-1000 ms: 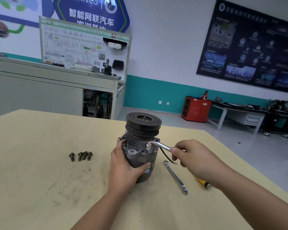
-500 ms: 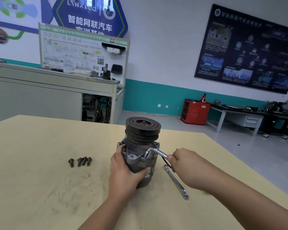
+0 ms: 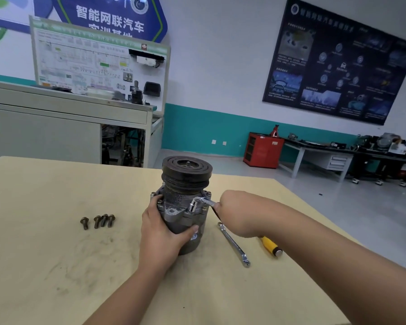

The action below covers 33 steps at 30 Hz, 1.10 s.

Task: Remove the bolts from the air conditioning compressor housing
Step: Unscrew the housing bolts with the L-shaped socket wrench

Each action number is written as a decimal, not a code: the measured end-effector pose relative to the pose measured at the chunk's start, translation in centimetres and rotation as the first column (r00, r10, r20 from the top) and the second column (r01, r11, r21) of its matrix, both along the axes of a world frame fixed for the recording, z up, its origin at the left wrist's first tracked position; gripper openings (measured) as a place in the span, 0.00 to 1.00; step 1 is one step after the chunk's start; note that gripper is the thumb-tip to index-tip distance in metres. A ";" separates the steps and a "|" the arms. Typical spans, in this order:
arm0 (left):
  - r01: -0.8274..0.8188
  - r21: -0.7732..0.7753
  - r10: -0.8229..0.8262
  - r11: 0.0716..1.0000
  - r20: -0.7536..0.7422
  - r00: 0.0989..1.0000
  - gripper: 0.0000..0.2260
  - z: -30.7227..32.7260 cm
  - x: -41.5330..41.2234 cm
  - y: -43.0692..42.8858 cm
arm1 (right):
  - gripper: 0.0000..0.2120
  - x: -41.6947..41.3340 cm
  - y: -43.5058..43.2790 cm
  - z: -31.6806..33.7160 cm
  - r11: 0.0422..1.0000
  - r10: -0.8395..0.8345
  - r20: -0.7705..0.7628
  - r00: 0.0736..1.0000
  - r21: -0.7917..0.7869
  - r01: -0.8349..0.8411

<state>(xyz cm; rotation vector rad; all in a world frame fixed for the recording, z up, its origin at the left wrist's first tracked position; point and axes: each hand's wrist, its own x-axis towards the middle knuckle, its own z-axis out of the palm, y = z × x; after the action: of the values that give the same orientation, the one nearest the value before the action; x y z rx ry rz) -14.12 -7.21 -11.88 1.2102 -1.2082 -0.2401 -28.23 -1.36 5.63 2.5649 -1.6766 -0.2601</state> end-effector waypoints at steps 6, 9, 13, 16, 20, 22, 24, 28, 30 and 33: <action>-0.006 -0.001 0.006 1.000 -0.002 1.000 0.47 0.0 0.1 -0.1 | 0.13 -0.6 -0.6 -1.1 1.000 -0.020 0.153 0.988 0.004 0.019; -0.006 0.017 0.006 1.000 -0.007 1.000 0.47 0.1 0.1 0.2 | 0.14 -0.2 -0.2 -1.1 1.000 -0.003 0.061 0.998 0.006 0.003; -0.001 0.028 0.001 1.000 -0.017 1.000 0.47 0.3 -0.1 0.5 | 0.16 0.7 0.4 -0.5 1.000 -0.017 -0.001 1.000 0.017 0.017; -0.004 0.036 0.005 0.999 -0.009 1.000 0.47 0.3 -0.1 0.5 | 0.14 -0.2 -0.7 -1.0 0.998 -0.054 0.103 0.993 0.025 0.052; -0.014 0.024 0.014 1.000 -0.008 1.000 0.47 0.2 -0.1 0.3 | 0.14 -1.3 -1.4 -2.0 0.995 -0.101 0.249 0.963 0.012 0.101; -0.015 0.013 0.015 1.000 -0.010 1.000 0.47 0.2 -0.1 0.2 | 0.18 -1.6 -1.6 -2.2 0.995 -0.098 0.238 0.966 0.010 0.098; -0.015 0.006 0.016 1.000 -0.013 1.000 0.46 0.2 -0.2 0.2 | 0.19 -1.8 -1.7 -2.1 0.998 -0.059 0.194 0.979 -0.009 0.062; -0.014 0.011 0.014 1.000 -0.014 1.000 0.47 0.3 -0.2 0.3 | 0.20 -2.4 -2.4 -2.1 0.999 -0.027 0.157 0.987 -0.020 0.031; -0.011 0.011 0.011 1.000 -0.016 1.000 0.47 0.4 -0.2 0.5 | 0.21 -2.6 -2.8 -2.2 0.999 -0.024 0.153 0.988 -0.027 0.028; -0.013 0.020 0.013 1.000 -0.012 1.000 0.46 0.4 -0.2 0.5 | 0.22 -2.9 -3.8 -2.2 0.998 -0.016 0.129 0.992 -0.052 0.023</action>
<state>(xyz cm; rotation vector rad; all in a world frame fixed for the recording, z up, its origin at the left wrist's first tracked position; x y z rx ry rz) -14.34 -6.73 -11.50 1.2316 -1.1894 -0.2504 -31.12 -5.16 3.39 2.5781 -1.7261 -0.0517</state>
